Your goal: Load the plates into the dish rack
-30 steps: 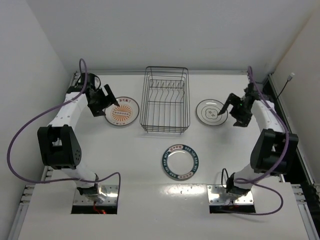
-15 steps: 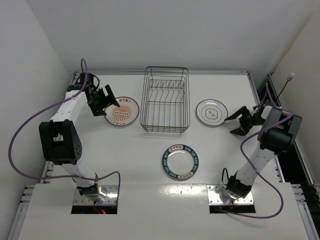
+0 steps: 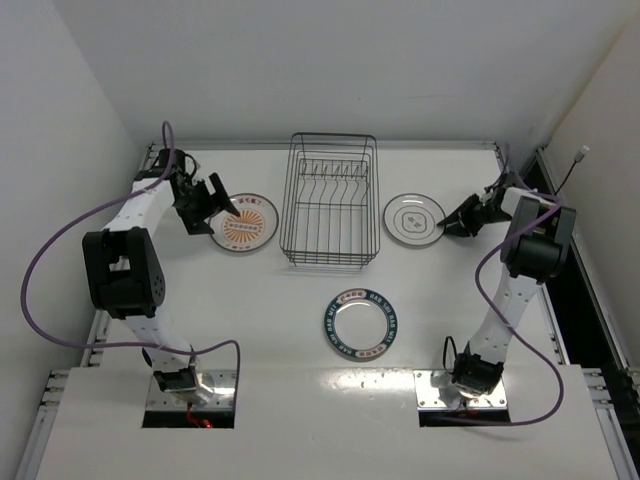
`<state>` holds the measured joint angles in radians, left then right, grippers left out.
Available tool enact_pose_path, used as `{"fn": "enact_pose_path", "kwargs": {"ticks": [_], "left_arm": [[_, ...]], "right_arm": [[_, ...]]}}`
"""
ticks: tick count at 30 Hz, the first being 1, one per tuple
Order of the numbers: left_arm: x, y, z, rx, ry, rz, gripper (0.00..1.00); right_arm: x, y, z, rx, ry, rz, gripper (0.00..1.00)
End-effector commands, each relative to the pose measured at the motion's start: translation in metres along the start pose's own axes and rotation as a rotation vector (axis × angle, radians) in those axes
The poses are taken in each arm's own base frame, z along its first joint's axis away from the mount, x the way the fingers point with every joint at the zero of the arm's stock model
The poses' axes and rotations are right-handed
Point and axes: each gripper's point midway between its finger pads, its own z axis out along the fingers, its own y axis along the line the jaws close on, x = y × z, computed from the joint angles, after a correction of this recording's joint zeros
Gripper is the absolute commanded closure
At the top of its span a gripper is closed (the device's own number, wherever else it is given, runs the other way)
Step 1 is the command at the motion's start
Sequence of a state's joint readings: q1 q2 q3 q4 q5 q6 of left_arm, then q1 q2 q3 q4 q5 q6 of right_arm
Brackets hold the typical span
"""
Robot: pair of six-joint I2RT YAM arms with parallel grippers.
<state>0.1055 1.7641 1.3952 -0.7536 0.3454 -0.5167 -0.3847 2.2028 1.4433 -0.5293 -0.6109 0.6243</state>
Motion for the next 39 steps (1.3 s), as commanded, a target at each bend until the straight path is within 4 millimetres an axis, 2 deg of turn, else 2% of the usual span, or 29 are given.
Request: {"fn": "enact_pose_path", "kwargs": {"ticks": [1,2,3,7,8,10,11,13,16,17,18,19,20,21,22,23,24,25,26,27,28,29,30,31,33,35,36,38,39], "left_arm": [[-0.024,-0.001,-0.004,0.026,-0.046,-0.012,0.18],[-0.022,0.000,-0.004,0.022,-0.038,-0.015,0.18],[-0.024,-0.002,-0.006,0.025,-0.046,-0.001,0.18],[-0.026,0.006,-0.007,0.013,-0.038,-0.014,0.18],[-0.027,0.008,-0.007,0.003,-0.042,-0.015,0.18],[-0.029,0.010,-0.008,-0.015,-0.050,-0.015,0.18],[-0.028,0.012,-0.009,-0.029,-0.045,-0.019,0.18],[-0.030,0.018,-0.008,-0.061,-0.059,-0.030,0.18],[-0.026,0.023,-0.007,-0.087,-0.050,-0.047,0.18],[-0.027,0.025,-0.007,-0.095,-0.054,-0.047,0.18],[-0.027,0.027,-0.007,-0.105,-0.058,-0.047,0.18],[-0.025,0.027,-0.007,-0.109,-0.050,-0.050,0.18],[-0.025,0.030,-0.004,-0.120,-0.046,-0.053,0.18],[-0.025,0.030,-0.004,-0.121,-0.046,-0.053,0.18],[-0.025,0.030,-0.004,-0.121,-0.046,-0.053,0.18],[-0.025,0.030,-0.004,-0.121,-0.046,-0.053,0.18],[-0.025,0.030,-0.004,-0.121,-0.046,-0.053,0.18],[-0.026,0.029,-0.007,-0.117,-0.054,-0.050,0.18],[-0.026,0.029,-0.007,-0.117,-0.054,-0.050,0.18],[-0.027,0.031,-0.008,-0.111,-0.053,-0.049,0.18],[-0.027,0.031,-0.008,-0.111,-0.053,-0.049,0.18],[-0.027,0.031,-0.008,-0.111,-0.053,-0.049,0.18],[-0.027,0.031,-0.008,-0.111,-0.053,-0.049,0.18],[-0.027,0.031,-0.008,-0.111,-0.053,-0.049,0.18],[-0.027,0.031,-0.008,-0.112,-0.053,-0.040,0.18],[-0.029,0.035,-0.009,-0.115,-0.057,-0.049,0.18],[-0.029,0.035,-0.009,-0.115,-0.057,-0.049,0.18],[-0.027,0.040,-0.009,-0.121,-0.052,-0.060,0.18],[-0.027,0.040,-0.009,-0.121,-0.052,-0.060,0.18]], "right_arm": [[0.001,0.000,0.015,0.071,0.010,-0.012,0.77],[0.002,-0.004,0.015,0.089,0.011,-0.005,0.83],[0.004,-0.002,0.017,0.098,0.013,-0.014,0.98],[0.000,0.008,0.004,0.090,-0.021,-0.058,1.00],[-0.004,0.023,-0.011,0.069,-0.060,-0.088,1.00],[-0.011,0.046,-0.029,0.040,-0.132,-0.147,1.00],[-0.018,0.068,-0.054,0.012,-0.202,-0.194,1.00],[-0.026,0.092,-0.078,0.002,-0.296,-0.240,1.00],[-0.036,0.150,-0.123,-0.001,-0.464,-0.351,1.00],[-0.029,0.168,-0.124,-0.002,-0.480,-0.388,1.00],[-0.032,0.175,-0.128,0.028,-0.518,-0.399,1.00],[-0.032,0.197,-0.143,0.010,-0.566,-0.421,1.00],[-0.021,0.214,-0.140,0.010,-0.566,-0.453,1.00],[-0.022,0.222,-0.146,0.039,-0.605,-0.460,1.00],[-0.023,0.242,-0.155,0.032,-0.641,-0.495,1.00],[-0.016,0.246,-0.142,0.086,-0.629,-0.527,1.00],[-0.014,0.252,-0.139,0.105,-0.632,-0.549,1.00],[-0.012,0.265,-0.145,0.115,-0.643,-0.572,1.00],[-0.015,0.266,-0.143,0.166,-0.670,-0.580,1.00],[-0.008,0.270,-0.122,0.204,-0.646,-0.616,1.00],[-0.007,0.281,-0.124,0.209,-0.674,-0.627,1.00],[-0.008,0.278,-0.122,0.261,-0.693,-0.636,1.00],[-0.001,0.287,-0.118,0.264,-0.699,-0.654,1.00],[-0.002,0.287,-0.108,0.284,-0.698,-0.658,1.00],[0.004,0.291,-0.102,0.308,-0.702,-0.672,1.00],[0.006,0.287,-0.090,0.353,-0.694,-0.680,1.00],[0.004,0.286,-0.092,0.365,-0.705,-0.677,1.00],[0.010,0.284,-0.083,0.385,-0.698,-0.689,1.00],[0.010,0.277,-0.075,0.405,-0.680,-0.698,1.00]]}}
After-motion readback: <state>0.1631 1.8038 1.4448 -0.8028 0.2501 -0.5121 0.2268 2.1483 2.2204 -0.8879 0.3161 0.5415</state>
